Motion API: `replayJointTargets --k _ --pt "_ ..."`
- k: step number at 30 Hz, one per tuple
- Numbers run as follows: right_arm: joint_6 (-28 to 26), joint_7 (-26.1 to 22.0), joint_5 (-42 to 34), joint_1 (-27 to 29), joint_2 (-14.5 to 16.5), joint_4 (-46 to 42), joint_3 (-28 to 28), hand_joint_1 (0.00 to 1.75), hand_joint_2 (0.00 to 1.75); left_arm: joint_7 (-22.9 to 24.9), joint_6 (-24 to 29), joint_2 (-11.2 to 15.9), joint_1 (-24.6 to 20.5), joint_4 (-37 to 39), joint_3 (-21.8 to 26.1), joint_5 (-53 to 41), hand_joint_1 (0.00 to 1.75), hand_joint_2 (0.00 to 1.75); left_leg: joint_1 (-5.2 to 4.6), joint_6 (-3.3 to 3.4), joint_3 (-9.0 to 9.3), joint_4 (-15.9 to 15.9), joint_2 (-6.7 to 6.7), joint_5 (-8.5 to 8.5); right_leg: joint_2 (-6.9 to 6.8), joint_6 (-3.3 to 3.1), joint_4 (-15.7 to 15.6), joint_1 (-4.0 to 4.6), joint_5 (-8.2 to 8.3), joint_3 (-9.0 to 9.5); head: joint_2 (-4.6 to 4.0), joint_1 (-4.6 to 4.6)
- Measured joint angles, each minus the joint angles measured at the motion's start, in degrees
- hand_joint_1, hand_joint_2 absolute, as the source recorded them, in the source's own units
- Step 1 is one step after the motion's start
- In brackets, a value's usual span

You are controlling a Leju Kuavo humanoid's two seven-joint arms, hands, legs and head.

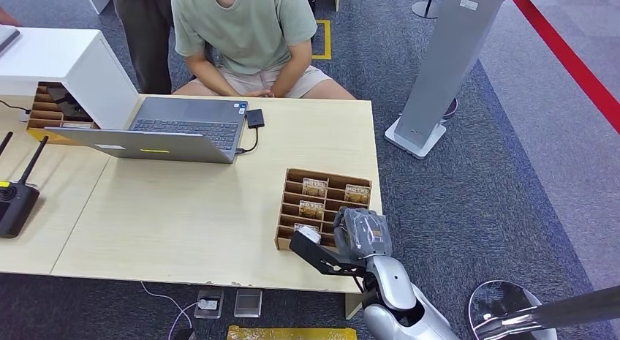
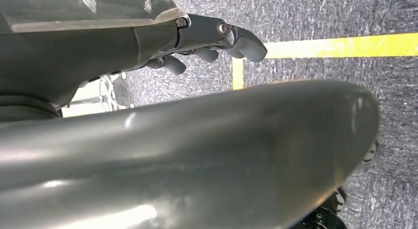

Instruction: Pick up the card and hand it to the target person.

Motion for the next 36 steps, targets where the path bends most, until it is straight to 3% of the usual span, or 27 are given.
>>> replayJointTargets --k 10,15,19,22,31,36 --pt "-8.0 -6.9 4.6 -0.6 -3.1 -14.5 -3.8 1.66 1.75 -0.6 0.4 -0.3 0.0 0.1 0.0 1.4 0.00 0.00 -0.01 0.00 -0.05 0.1 -0.09 0.00 -0.05 0.02 0.0 -0.01 -0.03 -0.04 0.00 0.00" --pt "-8.3 -7.7 4.7 -1.2 -4.0 -19.6 -3.9 1.66 1.75 -0.8 0.6 -0.5 0.0 0.3 0.2 1.9 0.00 0.00 -0.01 0.00 -0.06 0.1 -0.11 -0.02 -0.07 0.02 0.1 -0.02 -0.05 -0.05 0.00 0.00" --pt "-7.9 -8.5 3.3 -2.4 -3.4 -18.5 -2.8 1.66 1.75 -0.8 0.6 -0.7 0.0 0.4 0.0 1.9 0.00 0.00 -0.01 0.00 -0.04 0.1 -0.09 -0.01 -0.08 0.01 0.0 -0.01 -0.03 -0.04 0.00 0.00" --pt "-8.3 -10.8 1.0 -5.4 -0.4 -11.6 -0.5 1.66 1.75 -0.8 0.5 -0.6 -0.1 0.5 -0.6 1.5 0.00 0.00 -0.01 0.00 0.00 0.0 0.02 0.00 0.03 0.00 0.0 -0.01 0.00 -0.04 0.00 0.00" --pt "-11.7 -19.9 -9.1 -22.2 17.4 24.7 4.1 1.66 1.75 -0.9 -0.6 -0.2 -0.3 0.4 -3.2 -0.3 0.00 0.00 -0.02 -0.10 0.16 -0.1 0.51 0.04 0.54 -0.07 0.1 -0.02 0.13 -0.05 0.00 0.00" --pt "-13.5 -21.5 -13.6 -31.9 23.6 43.4 5.5 1.66 1.75 -0.5 -1.2 0.0 -0.4 0.4 -4.5 -1.1 0.00 0.00 -0.04 -0.14 0.17 -0.1 0.52 0.10 0.57 -0.08 0.2 -0.04 0.14 -0.09 0.00 0.00"
